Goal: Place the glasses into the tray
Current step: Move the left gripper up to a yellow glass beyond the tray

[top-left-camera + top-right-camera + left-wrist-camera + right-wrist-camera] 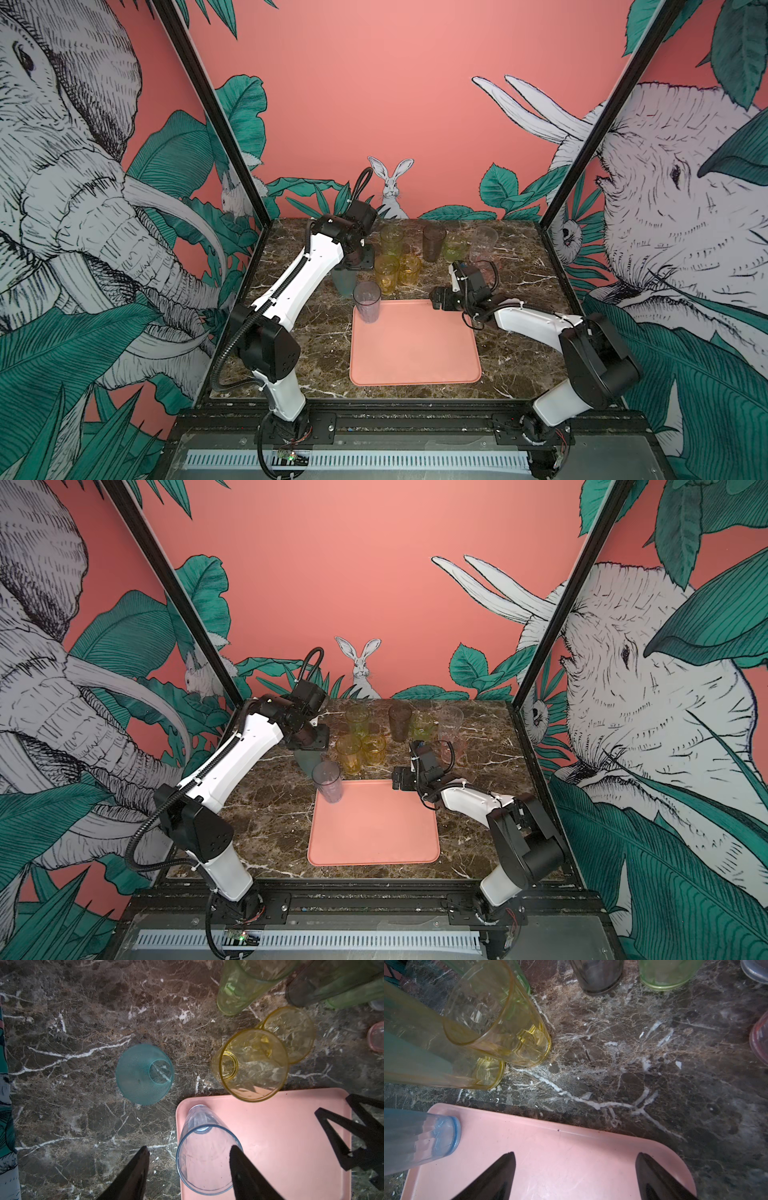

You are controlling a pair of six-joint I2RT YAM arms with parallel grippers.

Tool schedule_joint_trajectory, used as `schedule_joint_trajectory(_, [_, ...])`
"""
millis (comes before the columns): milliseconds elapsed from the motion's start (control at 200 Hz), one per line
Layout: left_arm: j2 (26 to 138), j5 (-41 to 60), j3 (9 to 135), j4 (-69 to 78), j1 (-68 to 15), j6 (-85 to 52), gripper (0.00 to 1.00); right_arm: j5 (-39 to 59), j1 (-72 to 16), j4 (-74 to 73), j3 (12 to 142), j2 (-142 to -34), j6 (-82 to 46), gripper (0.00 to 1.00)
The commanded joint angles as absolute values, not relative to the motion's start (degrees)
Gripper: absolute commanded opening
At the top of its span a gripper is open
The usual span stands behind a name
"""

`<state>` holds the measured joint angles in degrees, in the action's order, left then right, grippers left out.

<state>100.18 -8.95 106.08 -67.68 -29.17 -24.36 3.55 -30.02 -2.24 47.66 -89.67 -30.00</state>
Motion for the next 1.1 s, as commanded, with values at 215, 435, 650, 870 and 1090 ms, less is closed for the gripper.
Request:
schedule_joint_trajectory(215, [106.9,-8.18,114.43,-69.76,-29.22,-23.89,0.64,2.9,-30.41,-2.61,49.48,-90.26,-29.78,0.92])
schedule_joint_trajectory(435, [110.92,-7.09,117.37,-69.04,-29.31,-23.84,0.65,2.88,-30.43,-2.48,49.57,-90.35,-29.71,0.92])
schedule_joint_trajectory(650, [114.3,-6.69,119.59,-68.84,-29.27,-23.69,0.65,2.95,-30.41,-2.37,49.66,-90.31,-29.7,0.92])
schedule_joint_trajectory(870, [116.7,-6.49,120.23,-68.25,-29.27,-23.79,0.65,2.97,-30.44,-2.25,49.75,-90.35,-29.71,0.92])
schedule_joint_trajectory(1090, [118.61,-5.69,120.32,-67.57,-29.17,-24.02,0.65,2.96,-30.47,-2.02,49.96,-90.44,-29.71,0.92])
